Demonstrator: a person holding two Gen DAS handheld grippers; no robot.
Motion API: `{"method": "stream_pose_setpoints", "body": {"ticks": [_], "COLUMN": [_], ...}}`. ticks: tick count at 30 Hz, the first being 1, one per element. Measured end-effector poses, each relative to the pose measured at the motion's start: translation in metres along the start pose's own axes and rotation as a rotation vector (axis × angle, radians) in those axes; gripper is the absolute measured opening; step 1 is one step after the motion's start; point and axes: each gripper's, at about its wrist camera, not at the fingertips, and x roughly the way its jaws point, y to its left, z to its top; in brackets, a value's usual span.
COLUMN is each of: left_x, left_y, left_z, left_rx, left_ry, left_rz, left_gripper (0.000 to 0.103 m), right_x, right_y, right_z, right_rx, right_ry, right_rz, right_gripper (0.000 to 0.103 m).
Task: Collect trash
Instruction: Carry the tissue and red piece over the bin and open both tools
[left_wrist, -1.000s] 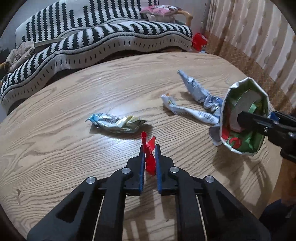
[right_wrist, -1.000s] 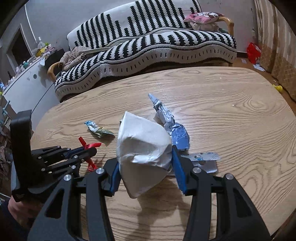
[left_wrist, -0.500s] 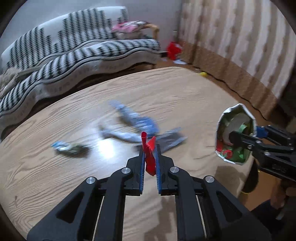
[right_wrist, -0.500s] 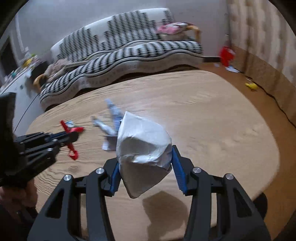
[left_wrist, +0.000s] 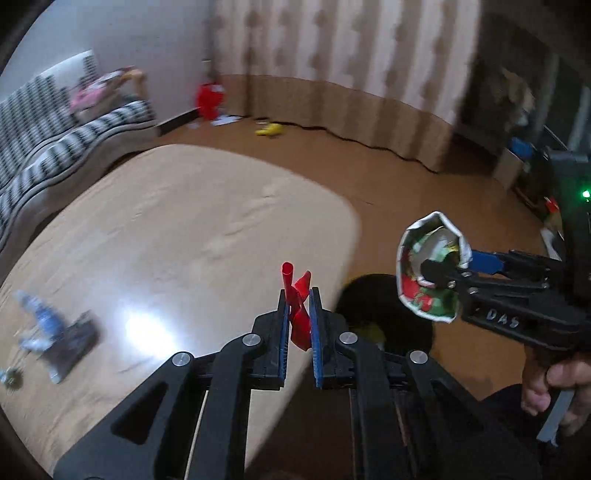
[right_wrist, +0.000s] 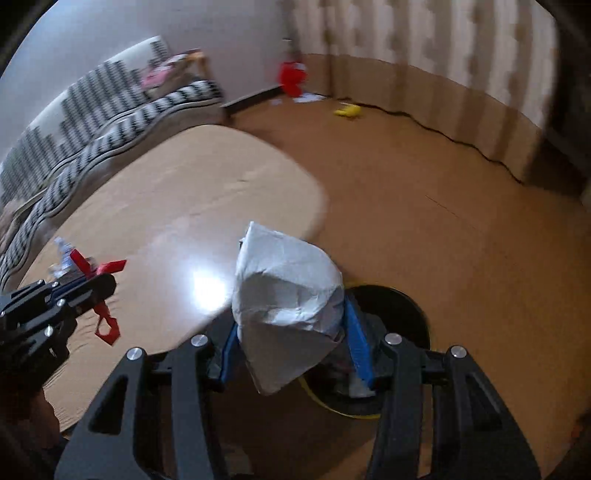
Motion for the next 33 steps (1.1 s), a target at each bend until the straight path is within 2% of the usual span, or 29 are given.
{"method": "stream_pose_setpoints", "body": {"ticks": [3,10,15,30,31,33], "left_x": [0.023,0.059,0.076,0.093,0.093,0.091], "left_y": [-0.034,-0.078,-0.092,-0.097,-0.098,-0.099], "left_z": [0.006,0.008,0.01,0.014,0.014,0.011], "left_rx": [0.043,0.096,0.12,0.148,0.152,0.166], "left_ry": [0.02,0.061,0.078,0.084,0.077,0.075], "left_rz": [-0.062,-0.128,-0.151,-0.195,-0.197,-0.199], "left_gripper": [0.009,0.01,0.01,0.01,0.012,0.031], "right_x": [0.002,0.01,0.017,0.017,0.016,0.014], "right_y": [-0.028,-0.073,-0.091,-0.091,-0.094,-0.096], "right_z": [-0.01,-0.03,-0.034,-0.029,-0.03,-0.03], "right_rx": [0.055,0.161,0.21,0.238,0.242,0.249], "right_ry": [0.018,0.038,0.053,0.049,0.044,0.033], "right_rz": [-0.039,-0.088,-0.088,-0.084,-0.087,-0.088], "right_gripper": [0.049,0.049,0.049,0.05,0.057,0.065]}}
